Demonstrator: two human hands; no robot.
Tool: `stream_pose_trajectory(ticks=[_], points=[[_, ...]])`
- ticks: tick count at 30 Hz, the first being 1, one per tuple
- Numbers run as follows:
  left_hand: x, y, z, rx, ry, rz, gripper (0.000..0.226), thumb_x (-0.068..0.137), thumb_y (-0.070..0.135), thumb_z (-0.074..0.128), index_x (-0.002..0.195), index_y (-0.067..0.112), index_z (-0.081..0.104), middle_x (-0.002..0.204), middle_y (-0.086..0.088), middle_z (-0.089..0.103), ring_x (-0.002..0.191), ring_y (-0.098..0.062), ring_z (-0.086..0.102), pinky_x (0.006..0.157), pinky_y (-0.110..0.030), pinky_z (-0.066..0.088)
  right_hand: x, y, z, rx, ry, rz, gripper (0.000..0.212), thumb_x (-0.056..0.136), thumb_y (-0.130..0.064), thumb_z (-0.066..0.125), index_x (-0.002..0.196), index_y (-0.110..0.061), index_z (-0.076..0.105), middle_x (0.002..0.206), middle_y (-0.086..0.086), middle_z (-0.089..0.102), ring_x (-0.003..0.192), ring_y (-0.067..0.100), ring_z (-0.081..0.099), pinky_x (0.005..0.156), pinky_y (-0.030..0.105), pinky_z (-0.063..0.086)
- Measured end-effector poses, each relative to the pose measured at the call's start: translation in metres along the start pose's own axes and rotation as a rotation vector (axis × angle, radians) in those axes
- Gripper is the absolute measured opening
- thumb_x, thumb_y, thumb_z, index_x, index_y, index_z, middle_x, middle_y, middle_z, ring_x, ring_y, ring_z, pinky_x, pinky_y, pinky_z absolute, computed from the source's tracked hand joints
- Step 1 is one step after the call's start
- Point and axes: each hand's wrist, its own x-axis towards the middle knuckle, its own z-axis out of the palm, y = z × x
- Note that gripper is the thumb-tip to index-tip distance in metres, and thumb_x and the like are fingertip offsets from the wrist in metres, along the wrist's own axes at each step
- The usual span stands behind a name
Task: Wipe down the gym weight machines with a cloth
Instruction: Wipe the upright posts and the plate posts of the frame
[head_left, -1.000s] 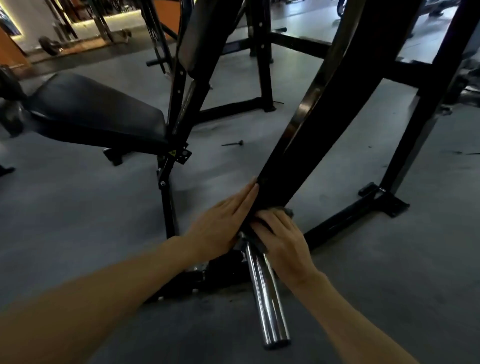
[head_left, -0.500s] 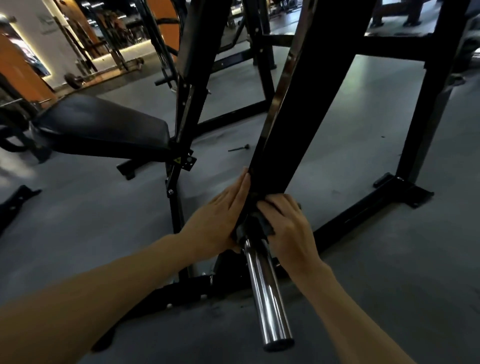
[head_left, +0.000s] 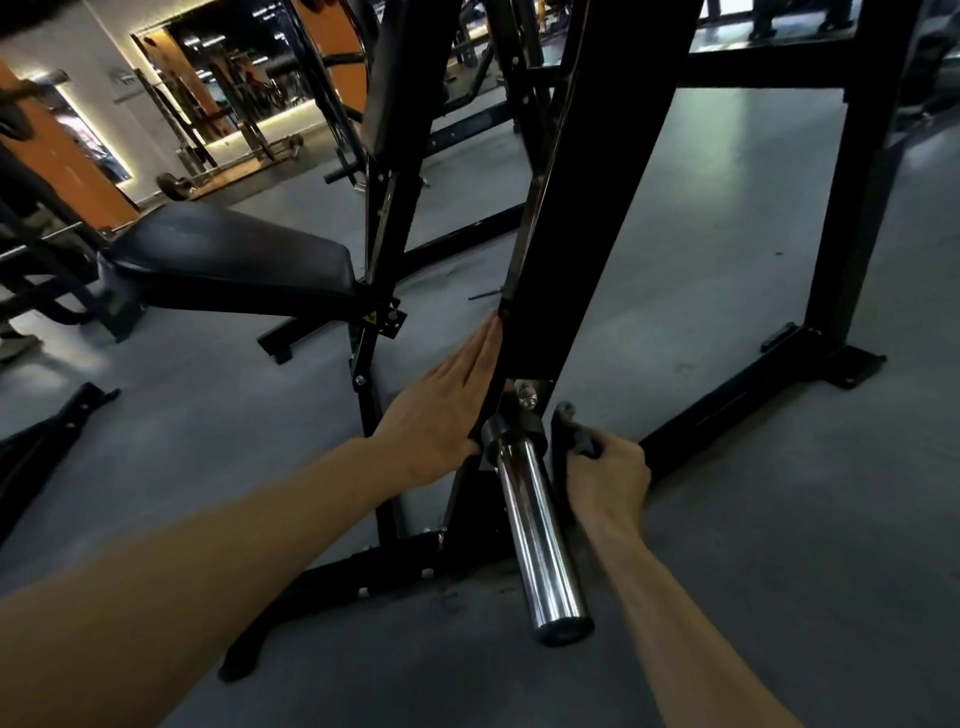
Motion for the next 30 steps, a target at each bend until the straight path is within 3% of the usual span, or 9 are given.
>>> stream_pose_trajectory(ticks=[4, 8, 11, 15, 18, 21, 23, 28, 30], points=[[-0.002, 0.005, 0.0, -0.045, -0.008, -0.037, 0.137, 0.081, 0.016, 0.081, 0.151, 0.022, -0.036, 0.161, 0.011, -0.036, 0.151, -0.012, 0.02, 0.086, 0.001, 0.032, -0.018, -0.017, 0.005, -0.073, -0.108, -0.187, 0.034, 0.089, 0.003, 0.057, 0.109, -0.015, 0.078, 0.083, 0.003, 0.074, 0.072, 0.013, 0.065, 0.067, 0.01, 0.04], [-0.001, 0.009, 0.001, -0.071, -0.003, -0.046, 0.133, 0.085, 0.017, 0.078, 0.151, 0.023, -0.037, 0.162, 0.01, -0.034, 0.149, -0.016, 0.03, 0.071, -0.003, 0.032, -0.023, -0.033, 0.016, -0.411, -0.093, -0.494, 0.028, 0.094, -0.009, 0.067, 0.12, 0.0, 0.067, 0.115, 0.018, 0.07, 0.106, 0.033, 0.067, 0.091, 0.031, 0.051], [-0.001, 0.01, 0.0, -0.063, -0.004, -0.064, 0.131, 0.085, 0.012, 0.076, 0.15, 0.021, -0.037, 0.164, 0.007, -0.033, 0.149, -0.016, 0.03, 0.074, -0.007, 0.035, -0.034, -0.053, 0.024, -0.772, -0.229, -0.492, 0.043, 0.102, -0.008, 0.049, 0.142, 0.007, 0.046, 0.142, 0.025, 0.053, 0.134, 0.036, 0.048, 0.115, 0.039, 0.036], [-0.002, 0.012, -0.002, -0.069, -0.03, -0.061, 0.122, 0.084, -0.007, 0.064, 0.152, 0.018, -0.034, 0.164, 0.005, -0.033, 0.145, -0.019, 0.036, 0.066, 0.001, 0.036, -0.038, -0.058, 0.027, -1.083, -0.234, -0.495, 0.036, 0.074, -0.019, 0.084, 0.1, 0.005, 0.076, 0.092, 0.023, 0.074, 0.086, 0.034, 0.071, 0.077, 0.036, 0.059], [-0.002, 0.011, -0.005, -0.049, -0.071, -0.057, 0.118, 0.082, -0.012, 0.059, 0.152, 0.016, -0.032, 0.162, 0.004, -0.035, 0.13, -0.021, 0.046, 0.064, -0.003, 0.038, -0.036, -0.057, 0.026, -1.096, -0.277, -0.508, 0.04, 0.066, -0.013, 0.089, 0.096, 0.009, 0.074, 0.088, 0.027, 0.072, 0.081, 0.037, 0.071, 0.072, 0.037, 0.06], [-0.001, 0.01, -0.007, -0.056, -0.112, -0.056, 0.123, 0.079, -0.015, 0.058, 0.149, 0.019, -0.037, 0.159, 0.008, -0.04, 0.12, -0.021, 0.051, 0.054, -0.014, 0.037, -0.039, -0.056, 0.019, -1.038, -0.278, -0.624, 0.046, 0.097, -0.008, 0.057, 0.137, 0.013, 0.048, 0.134, 0.031, 0.057, 0.126, 0.04, 0.056, 0.108, 0.038, 0.048], [0.0, 0.008, -0.007, -0.061, -0.124, -0.054, 0.124, 0.079, -0.017, 0.057, 0.146, 0.022, -0.04, 0.157, 0.011, -0.043, 0.123, -0.021, 0.051, 0.053, -0.016, 0.036, -0.038, -0.053, 0.013, -0.917, -0.294, -0.664, 0.048, 0.101, -0.006, 0.049, 0.146, 0.008, 0.04, 0.146, 0.027, 0.049, 0.137, 0.037, 0.046, 0.115, 0.036, 0.04], [-0.001, 0.007, -0.007, -0.043, -0.122, -0.024, 0.124, 0.082, -0.013, 0.058, 0.148, 0.024, -0.04, 0.158, 0.012, -0.043, 0.133, -0.023, 0.046, 0.056, -0.014, 0.038, -0.05, -0.064, 0.004, -0.524, -0.443, -0.63, 0.022, 0.097, -0.009, 0.053, 0.11, -0.012, 0.071, 0.107, 0.006, 0.072, 0.097, 0.024, 0.068, 0.085, 0.032, 0.055], [-0.004, 0.006, -0.011, -0.007, -0.145, -0.014, 0.118, 0.083, -0.011, 0.058, 0.153, 0.02, -0.032, 0.161, 0.008, -0.037, 0.143, -0.02, 0.034, 0.067, -0.006, 0.039, -0.049, -0.069, -0.005, -0.399, -0.336, -0.47, 0.021, 0.093, -0.008, 0.057, 0.102, -0.015, 0.075, 0.095, 0.004, 0.074, 0.087, 0.022, 0.068, 0.079, 0.03, 0.055]])
